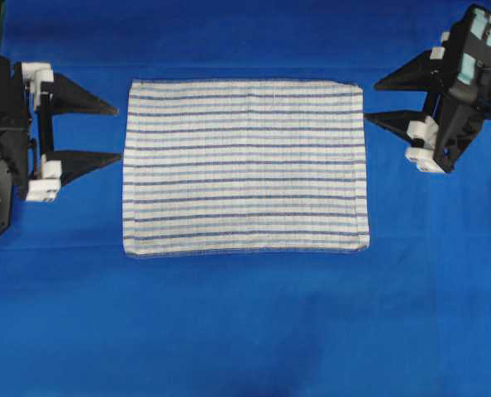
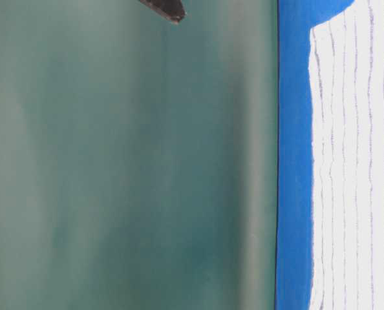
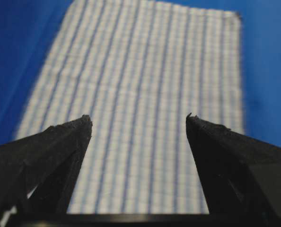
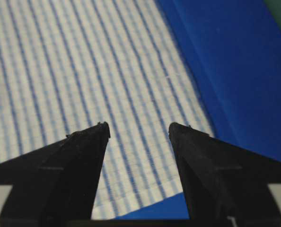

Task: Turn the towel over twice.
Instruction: 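Open both grippers and withdraw them outward from the towel, then grasp the towel's far corners again with both grippers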

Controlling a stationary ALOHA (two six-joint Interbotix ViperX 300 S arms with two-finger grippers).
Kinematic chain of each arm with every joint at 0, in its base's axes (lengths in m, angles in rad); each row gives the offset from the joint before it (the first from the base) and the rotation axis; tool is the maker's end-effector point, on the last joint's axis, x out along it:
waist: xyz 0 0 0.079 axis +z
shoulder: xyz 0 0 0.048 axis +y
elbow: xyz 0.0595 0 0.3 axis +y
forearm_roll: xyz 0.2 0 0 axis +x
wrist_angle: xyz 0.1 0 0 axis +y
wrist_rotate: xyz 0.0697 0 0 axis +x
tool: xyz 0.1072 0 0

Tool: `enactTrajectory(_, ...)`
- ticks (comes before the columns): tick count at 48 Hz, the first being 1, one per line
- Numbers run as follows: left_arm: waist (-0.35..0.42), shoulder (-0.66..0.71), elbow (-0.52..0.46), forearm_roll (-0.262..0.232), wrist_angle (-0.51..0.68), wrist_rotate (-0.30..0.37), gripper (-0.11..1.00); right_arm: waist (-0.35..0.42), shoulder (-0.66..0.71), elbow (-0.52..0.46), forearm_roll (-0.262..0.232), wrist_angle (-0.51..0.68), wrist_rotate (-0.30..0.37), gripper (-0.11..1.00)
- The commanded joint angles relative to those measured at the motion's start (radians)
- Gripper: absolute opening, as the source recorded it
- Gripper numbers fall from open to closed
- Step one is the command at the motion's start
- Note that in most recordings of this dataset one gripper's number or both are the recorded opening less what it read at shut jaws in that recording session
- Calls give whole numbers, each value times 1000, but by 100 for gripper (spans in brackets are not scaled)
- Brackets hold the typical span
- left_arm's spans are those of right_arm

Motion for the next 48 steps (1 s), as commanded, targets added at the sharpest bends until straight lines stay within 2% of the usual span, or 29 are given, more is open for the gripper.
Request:
enactTrajectory(1, 49, 38, -8, 0, -17, 17, 76, -52, 28, -17, -3, -23, -2, 60)
enactTrajectory(13, 215, 213, 5, 0, -126, 87, 76, -233, 172, -14, -18, -109, -3, 60)
enactTrajectory(22, 295, 391, 2, 0, -222, 103, 76, -330, 313, -18, -34, -198, -3, 60)
enactTrajectory(34, 356, 609, -6, -2, -331, 118, 76, -367, 489, -35, -43, -313, -9, 60)
enactTrajectory(48, 423, 741, -37, 0, -368, 121, 76, -390, 627, -63, -46, -357, -14, 59)
